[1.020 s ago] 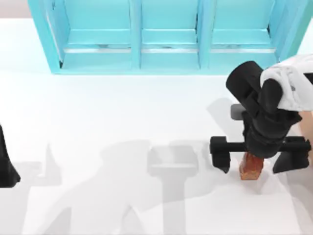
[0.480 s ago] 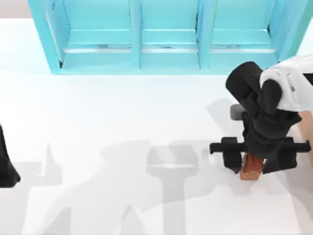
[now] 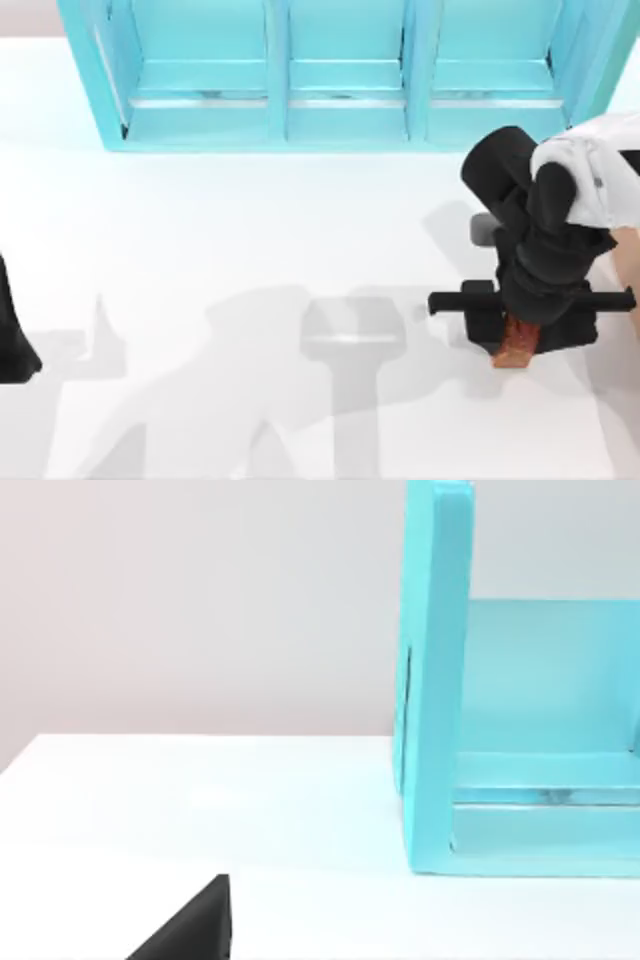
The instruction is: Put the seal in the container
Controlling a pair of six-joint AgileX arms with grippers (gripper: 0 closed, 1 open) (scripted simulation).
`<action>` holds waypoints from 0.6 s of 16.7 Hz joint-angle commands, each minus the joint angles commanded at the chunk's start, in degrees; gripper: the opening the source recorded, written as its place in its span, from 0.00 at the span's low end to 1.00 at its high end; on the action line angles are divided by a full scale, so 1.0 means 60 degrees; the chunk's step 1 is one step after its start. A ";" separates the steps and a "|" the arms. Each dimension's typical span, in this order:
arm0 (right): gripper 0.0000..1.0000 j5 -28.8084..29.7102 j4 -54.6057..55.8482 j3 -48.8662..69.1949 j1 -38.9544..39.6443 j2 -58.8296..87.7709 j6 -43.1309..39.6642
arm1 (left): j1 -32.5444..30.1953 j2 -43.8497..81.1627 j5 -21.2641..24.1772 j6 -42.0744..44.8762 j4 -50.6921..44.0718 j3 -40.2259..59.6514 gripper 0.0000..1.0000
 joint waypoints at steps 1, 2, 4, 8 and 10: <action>0.00 0.0000 0.0000 0.0000 0.0000 0.0000 0.0000 | 0.0000 0.0000 0.0000 0.0000 0.0000 0.0000 1.00; 0.00 0.0000 0.0000 0.0000 0.0000 0.0000 0.0000 | 0.0000 0.0000 0.0000 0.0000 0.0000 0.0000 1.00; 0.00 0.0000 0.0000 0.0000 0.0000 0.0000 0.0000 | 0.0000 0.0000 0.0000 0.0000 0.0000 0.0000 1.00; 0.00 0.0009 -0.0154 0.0121 -0.0013 -0.0065 0.0001 | 0.0000 0.0000 0.0000 0.0000 0.0000 0.0000 1.00; 0.00 0.0014 -0.0667 0.0469 -0.0013 -0.0211 0.0000 | 0.0000 0.0000 0.0000 0.0000 0.0000 0.0000 1.00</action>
